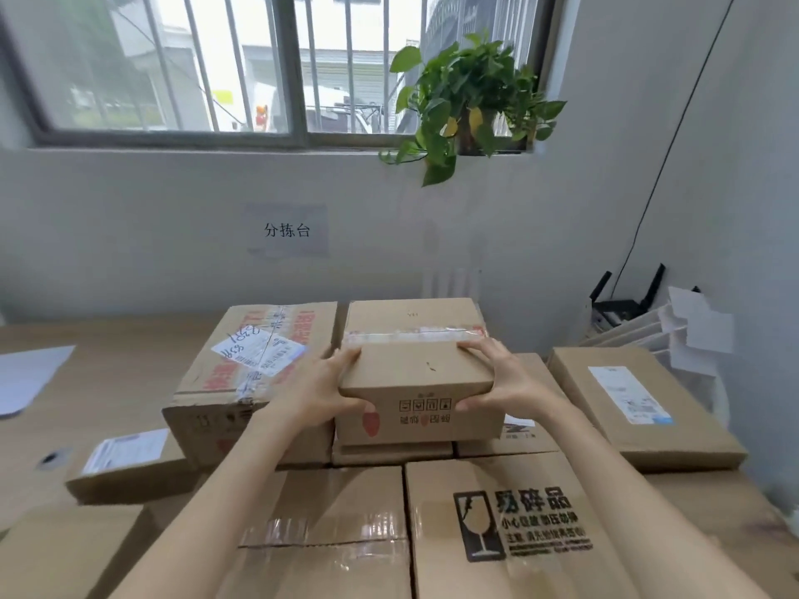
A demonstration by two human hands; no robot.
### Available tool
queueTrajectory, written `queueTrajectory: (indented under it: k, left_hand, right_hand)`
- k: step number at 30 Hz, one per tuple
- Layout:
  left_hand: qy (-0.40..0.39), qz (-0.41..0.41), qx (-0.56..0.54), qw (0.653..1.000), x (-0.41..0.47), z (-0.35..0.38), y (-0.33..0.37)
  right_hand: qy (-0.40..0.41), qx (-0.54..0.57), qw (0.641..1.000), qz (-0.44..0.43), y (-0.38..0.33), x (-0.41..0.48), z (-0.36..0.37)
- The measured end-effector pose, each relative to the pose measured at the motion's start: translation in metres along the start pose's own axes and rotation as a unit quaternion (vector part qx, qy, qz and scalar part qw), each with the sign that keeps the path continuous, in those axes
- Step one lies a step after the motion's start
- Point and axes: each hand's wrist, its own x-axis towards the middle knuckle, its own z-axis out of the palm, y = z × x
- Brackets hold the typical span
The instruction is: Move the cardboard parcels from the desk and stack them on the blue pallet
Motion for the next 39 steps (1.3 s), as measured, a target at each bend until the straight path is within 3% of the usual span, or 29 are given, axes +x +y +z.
queueTrajectory:
  k: [11, 29, 39]
  left_hand:
    - [0.019, -0.021, -0.016, 0.999, -0.005, 0.005, 0.001]
    - [0.015, -0.018, -0.029, 0.999, -0.008, 0.006, -0.004]
    - [-0.022, -0.009, -0.037, 0.999, -0.005, 0.003, -0.011]
  right_hand:
    - [0.019, 0.023, 0.999, -0.044, 0.019, 0.004, 0.016]
    - [0.019, -0.002, 0.999, -0.034, 0.017, -0.008, 0.020]
    - [0.009, 0.010, 0.999, 0.047, 0.001, -0.011, 0.019]
